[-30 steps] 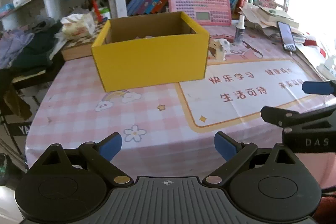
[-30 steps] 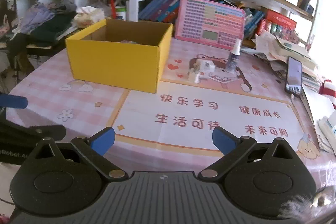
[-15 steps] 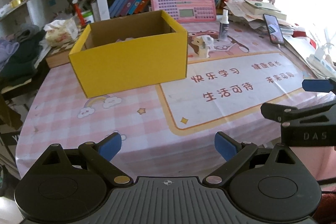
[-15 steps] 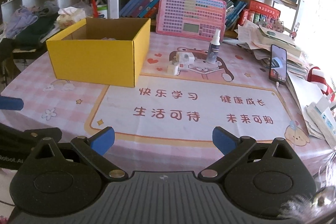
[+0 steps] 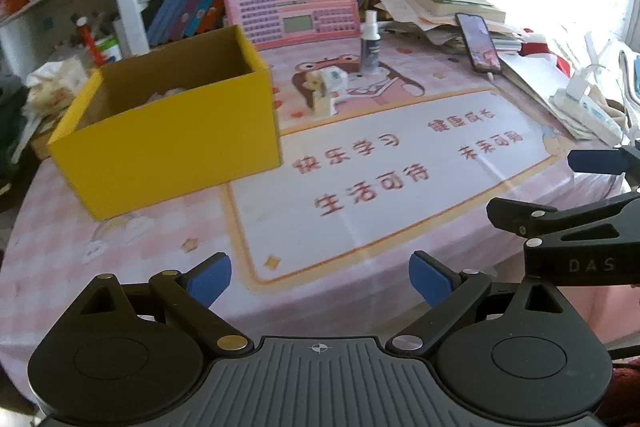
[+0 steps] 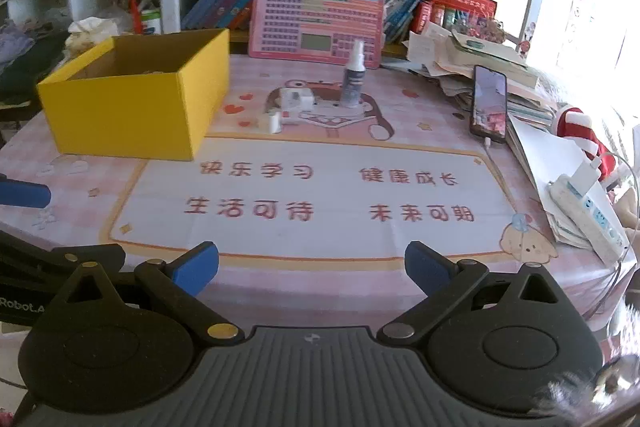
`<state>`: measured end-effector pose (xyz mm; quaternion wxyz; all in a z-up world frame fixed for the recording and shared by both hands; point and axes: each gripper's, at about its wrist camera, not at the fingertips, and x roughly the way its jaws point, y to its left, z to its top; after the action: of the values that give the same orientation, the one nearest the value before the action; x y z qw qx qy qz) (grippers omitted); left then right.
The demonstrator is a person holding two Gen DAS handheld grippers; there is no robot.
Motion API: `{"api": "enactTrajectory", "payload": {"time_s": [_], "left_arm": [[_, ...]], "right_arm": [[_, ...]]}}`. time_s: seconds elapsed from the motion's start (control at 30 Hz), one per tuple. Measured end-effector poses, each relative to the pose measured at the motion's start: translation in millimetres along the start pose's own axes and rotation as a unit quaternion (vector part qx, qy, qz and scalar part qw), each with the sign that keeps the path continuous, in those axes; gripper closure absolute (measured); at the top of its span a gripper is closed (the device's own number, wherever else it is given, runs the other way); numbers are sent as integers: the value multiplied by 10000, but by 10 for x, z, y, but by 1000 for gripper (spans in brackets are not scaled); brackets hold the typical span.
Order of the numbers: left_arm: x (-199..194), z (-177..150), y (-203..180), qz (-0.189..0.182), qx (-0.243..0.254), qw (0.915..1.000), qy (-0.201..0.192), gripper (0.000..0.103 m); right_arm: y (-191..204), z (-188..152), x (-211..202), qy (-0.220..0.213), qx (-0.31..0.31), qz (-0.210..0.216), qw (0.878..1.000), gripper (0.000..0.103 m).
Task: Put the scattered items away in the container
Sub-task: 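Withdraw both open tools from the box toward the plug adapters and spray bottle, then grasp the white plug adapter with the left tool while the right tool grasps the spray bottle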
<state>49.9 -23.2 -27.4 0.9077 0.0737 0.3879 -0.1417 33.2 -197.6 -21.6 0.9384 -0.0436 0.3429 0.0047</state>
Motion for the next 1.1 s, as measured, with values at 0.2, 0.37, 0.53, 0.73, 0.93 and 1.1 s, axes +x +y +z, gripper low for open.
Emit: {"api": "enactTrajectory", "payload": {"time_s": [0.2, 0.37, 0.53, 0.73, 0.93, 1.1], "left_arm": [[215, 194, -217, -51, 63, 10000, 54, 6], [453, 370, -403, -82, 16, 9999, 118, 6], [691, 544, -543, -85, -30, 9998, 179, 6], [904, 817, -596, 111, -161, 9998, 50, 6], [1090, 1050, -611, 338, -261, 9991, -70, 9], [1295, 1231, -601, 573, -278, 9979, -136, 17]], "right_arm": [[-351, 125, 190, 8, 113, -117, 9999, 2], [-611, 222, 402, 127, 59, -43, 9999, 2], [-866, 330, 637, 228, 25, 72, 9997, 2], [-1139, 517, 933, 234, 116, 265, 9993, 3], [-1286, 739, 1220, 101, 55, 546, 9984, 5], [-1373, 955, 1485, 1, 77, 722, 9974, 12]]}}
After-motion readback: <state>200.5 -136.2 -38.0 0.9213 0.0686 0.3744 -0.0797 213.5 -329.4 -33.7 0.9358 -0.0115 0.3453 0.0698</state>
